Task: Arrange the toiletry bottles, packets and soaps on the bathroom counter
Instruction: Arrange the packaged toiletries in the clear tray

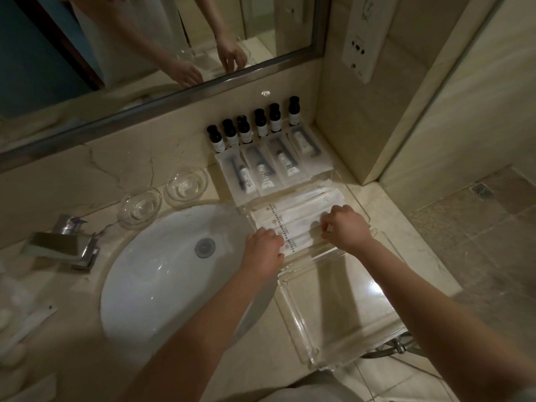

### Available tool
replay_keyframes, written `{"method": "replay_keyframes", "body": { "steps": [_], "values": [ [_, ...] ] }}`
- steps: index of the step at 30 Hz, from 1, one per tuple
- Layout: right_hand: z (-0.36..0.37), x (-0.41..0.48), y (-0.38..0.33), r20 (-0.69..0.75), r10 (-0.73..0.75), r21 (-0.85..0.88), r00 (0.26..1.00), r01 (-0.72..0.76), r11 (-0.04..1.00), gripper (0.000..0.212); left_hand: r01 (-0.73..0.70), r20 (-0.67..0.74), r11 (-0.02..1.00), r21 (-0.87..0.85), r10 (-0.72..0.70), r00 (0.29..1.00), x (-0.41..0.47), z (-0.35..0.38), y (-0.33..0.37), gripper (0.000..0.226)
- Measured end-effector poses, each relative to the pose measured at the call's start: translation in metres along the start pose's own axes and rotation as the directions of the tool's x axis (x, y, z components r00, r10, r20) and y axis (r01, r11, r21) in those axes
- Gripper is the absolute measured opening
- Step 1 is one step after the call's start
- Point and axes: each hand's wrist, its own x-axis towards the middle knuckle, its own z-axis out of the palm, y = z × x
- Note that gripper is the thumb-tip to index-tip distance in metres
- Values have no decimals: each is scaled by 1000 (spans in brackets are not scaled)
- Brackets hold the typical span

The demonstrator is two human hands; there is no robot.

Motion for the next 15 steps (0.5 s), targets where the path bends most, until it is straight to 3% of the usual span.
{"method": "replay_keyframes", "body": {
  "steps": [3, 6, 9, 15],
  "values": [
    [1, -3, -6, -64, -42, 7, 997, 42, 999, 40, 12, -83, 1000, 6, -11, 996, -4, -1, -2, 41],
    [5, -4, -17, 77, -96, -2, 992, 96, 995, 57, 21, -39, 999, 40, -20, 999, -5, 1, -3, 47],
    [12, -6, -21, 187, -76, -26, 979, 82, 996, 54, 22, 32, 996, 81, -25, 999, -6, 5, -2, 52],
    [11, -9, -29, 199, -25, -73, 980, 41, 997, 54, 25, 71, 993, 116, -33, 997, -8, 4, -2, 53]
  ]
}}
